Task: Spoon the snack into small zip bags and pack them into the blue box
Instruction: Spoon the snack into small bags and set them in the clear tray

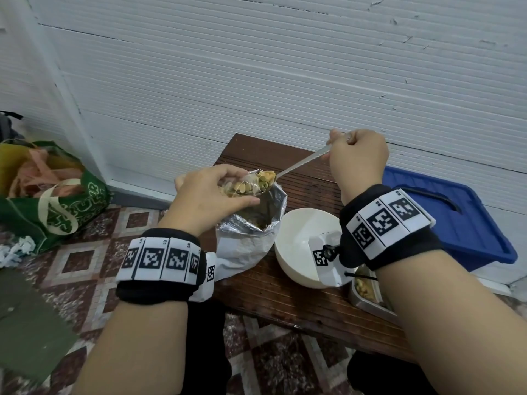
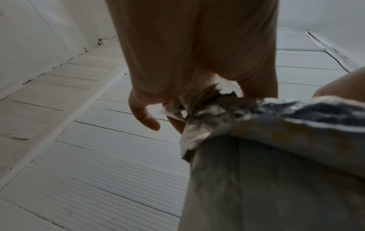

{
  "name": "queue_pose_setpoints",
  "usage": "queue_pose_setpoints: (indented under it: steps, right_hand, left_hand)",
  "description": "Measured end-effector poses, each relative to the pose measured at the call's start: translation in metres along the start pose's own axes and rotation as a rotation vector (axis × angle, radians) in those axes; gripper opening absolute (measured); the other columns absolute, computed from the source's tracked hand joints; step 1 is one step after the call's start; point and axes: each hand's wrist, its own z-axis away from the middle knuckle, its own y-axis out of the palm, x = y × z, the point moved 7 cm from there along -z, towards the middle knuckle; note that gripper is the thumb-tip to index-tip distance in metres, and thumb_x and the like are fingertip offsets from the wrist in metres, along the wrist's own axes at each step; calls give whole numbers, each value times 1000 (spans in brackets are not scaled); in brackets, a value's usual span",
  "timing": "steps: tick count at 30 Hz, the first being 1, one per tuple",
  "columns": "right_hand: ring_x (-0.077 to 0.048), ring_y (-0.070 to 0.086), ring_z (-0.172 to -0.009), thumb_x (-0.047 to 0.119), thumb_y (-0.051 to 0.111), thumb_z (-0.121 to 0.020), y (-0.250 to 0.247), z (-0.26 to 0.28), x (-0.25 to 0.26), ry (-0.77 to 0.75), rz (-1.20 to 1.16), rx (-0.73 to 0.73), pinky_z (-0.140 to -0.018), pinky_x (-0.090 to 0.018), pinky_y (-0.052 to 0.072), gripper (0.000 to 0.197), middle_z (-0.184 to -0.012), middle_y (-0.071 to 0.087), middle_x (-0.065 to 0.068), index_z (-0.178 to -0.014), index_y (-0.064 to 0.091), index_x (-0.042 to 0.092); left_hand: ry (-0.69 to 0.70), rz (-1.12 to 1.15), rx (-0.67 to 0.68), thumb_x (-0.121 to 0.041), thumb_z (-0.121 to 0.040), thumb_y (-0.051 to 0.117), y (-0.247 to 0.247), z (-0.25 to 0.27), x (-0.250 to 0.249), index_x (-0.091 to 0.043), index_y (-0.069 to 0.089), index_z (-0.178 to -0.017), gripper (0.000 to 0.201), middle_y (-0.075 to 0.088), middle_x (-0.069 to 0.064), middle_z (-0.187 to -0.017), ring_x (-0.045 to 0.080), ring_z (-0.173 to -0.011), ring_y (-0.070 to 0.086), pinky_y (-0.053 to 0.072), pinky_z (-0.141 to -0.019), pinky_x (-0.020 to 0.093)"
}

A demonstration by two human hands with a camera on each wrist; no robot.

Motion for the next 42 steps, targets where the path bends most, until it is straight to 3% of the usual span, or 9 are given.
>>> queue_pose_setpoints:
  steps: [4, 14, 17, 20, 25, 30, 33, 39, 42]
  right_hand:
    - [-22, 66, -81, 22, 58, -92, -5, -2, 2, -5, -5, -34, -73, -31, 54, 36, -83, 70, -12, -60, 53, 9]
    - [-27, 67, -82, 20, 59, -91, 3, 1, 6, -25, -7, -11, -79, -40, 55, 35, -86, 70, -17, -58, 49, 13]
    - [-28, 66, -81, 22, 60, -91, 4, 1, 7, -24, -22, -6, -78, -37, 55, 38, -84, 70, -18, -56, 49, 11]
    - [-25, 66, -79, 23, 59, -92, 5, 1, 7, -34, -30, 6, -71, -28, 52, 34, -83, 71, -17, -78, 64, -8]
    - [-1, 53, -59, 25, 58, -93, 10, 4, 4, -35, -40, 62, -49, -2, 37, 35, -74, 70, -9, -90, 66, -9]
    - [-15, 63, -69, 29, 58, -93, 5, 6, 13, -98, -84, 27, -68, -25, 49, 30, -77, 70, -9, -82, 67, 3]
    - [-23, 66, -76, 30, 58, -93, 0, 9, 23, -179, -119, -3, -67, -20, 47, 27, -79, 70, -12, -81, 64, 6]
    - [-30, 65, -74, 28, 59, -92, -8, 14, 39, -319, -148, -84, -70, -35, 51, 25, -81, 69, -18, -72, 53, 16]
    - [-27, 65, -71, 28, 58, -93, -14, 14, 41, -353, -137, -133, -67, -32, 50, 26, -79, 69, -14, -69, 48, 24]
  left_hand:
    - [2, 70, -27, -89, -40, 63, -1, -1, 7, -55, 61, -83, 55, 62, -29, -90, 8, -99, 60, 44, -99, 49]
    - [45, 32, -34, -80, -48, 71, 5, -3, -1, -53, 57, -84, 47, 62, -28, -92, 7, -103, 58, 37, -105, 46]
    - [53, 13, -56, -67, -61, 75, 6, -5, -3, -47, 60, -93, 40, 63, -24, -97, 7, -106, 55, 25, -102, 34]
    - [57, -16, -53, -64, -65, 73, 8, -5, -7, -43, 61, -99, 41, 63, -23, -100, 4, -107, 51, 16, -90, 28]
    - [39, -17, -52, -64, -65, 73, 9, -4, -5, -41, 63, -102, 45, 62, -24, -100, 5, -108, 49, 15, -89, 27]
    - [8, 29, -64, -61, -64, 76, 5, -2, -2, -46, 58, -88, 34, 56, -30, -88, 0, -94, 49, 27, -100, 33]
    - [-15, 105, -54, -70, -55, 77, 4, -1, 2, -49, 57, -83, 40, 58, -29, -89, 1, -98, 55, 40, -103, 46]
    - [-29, 159, -70, -77, -46, 68, 3, 0, 4, -48, 57, -83, 47, 57, -29, -94, 10, -105, 57, 42, -101, 48]
    - [-38, 189, -70, -79, -46, 73, 1, 1, 6, -47, 57, -83, 50, 57, -28, -95, 12, -107, 57, 43, -101, 50]
